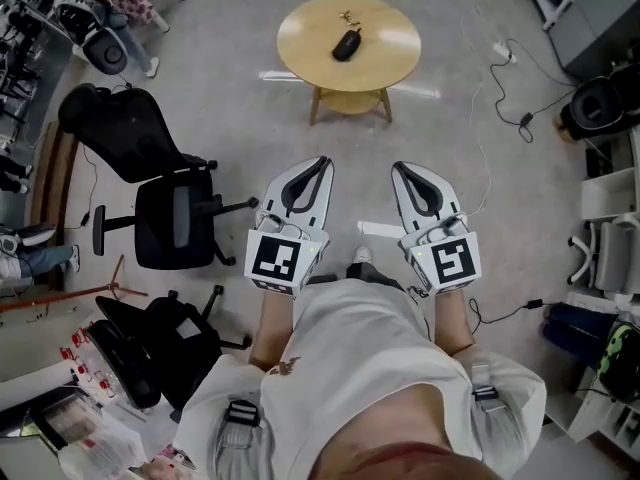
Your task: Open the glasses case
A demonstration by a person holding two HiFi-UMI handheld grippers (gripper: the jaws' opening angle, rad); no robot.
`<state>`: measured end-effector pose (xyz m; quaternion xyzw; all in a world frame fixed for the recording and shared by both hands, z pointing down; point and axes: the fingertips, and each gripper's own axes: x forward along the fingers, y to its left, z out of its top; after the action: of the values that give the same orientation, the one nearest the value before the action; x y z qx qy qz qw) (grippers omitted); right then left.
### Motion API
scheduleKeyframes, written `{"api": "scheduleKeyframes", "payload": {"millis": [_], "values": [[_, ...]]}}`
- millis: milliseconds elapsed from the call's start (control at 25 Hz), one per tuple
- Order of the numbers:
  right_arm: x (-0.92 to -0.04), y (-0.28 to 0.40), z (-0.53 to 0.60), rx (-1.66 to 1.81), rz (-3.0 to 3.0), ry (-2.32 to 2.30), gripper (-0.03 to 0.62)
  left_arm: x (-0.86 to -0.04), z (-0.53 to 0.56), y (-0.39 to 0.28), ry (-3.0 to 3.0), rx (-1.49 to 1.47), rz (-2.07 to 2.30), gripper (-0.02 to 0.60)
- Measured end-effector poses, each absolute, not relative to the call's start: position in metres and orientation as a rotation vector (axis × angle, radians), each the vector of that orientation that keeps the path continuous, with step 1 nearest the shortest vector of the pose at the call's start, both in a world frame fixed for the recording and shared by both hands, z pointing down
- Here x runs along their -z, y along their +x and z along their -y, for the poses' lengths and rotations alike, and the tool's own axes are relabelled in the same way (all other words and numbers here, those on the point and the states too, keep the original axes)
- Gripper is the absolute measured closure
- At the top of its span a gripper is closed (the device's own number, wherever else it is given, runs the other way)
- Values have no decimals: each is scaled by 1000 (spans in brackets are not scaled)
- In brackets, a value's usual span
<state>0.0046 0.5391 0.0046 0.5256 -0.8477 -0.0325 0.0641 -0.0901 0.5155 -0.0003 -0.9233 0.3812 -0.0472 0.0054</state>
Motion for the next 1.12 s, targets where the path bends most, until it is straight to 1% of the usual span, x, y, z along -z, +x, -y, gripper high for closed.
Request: {"api": "scheduleKeyframes", "payload": {"millis": [200,440,760,1120], "values": [[-4,24,-518,88,2599,1535,574,3,-498,-73,-2860,162,-1255,551],[-2,32,-495,77,2629,1518,574,1,-480,-70,-2837,188,-1306,550],[-9,37,-461,65,2618,1522,574,-6,-447,-69,-2847,174,-1321,551],[-15,26,-395,16,2589,1549,572,-11,-378,-82,-2877,169,-1290,550]]}}
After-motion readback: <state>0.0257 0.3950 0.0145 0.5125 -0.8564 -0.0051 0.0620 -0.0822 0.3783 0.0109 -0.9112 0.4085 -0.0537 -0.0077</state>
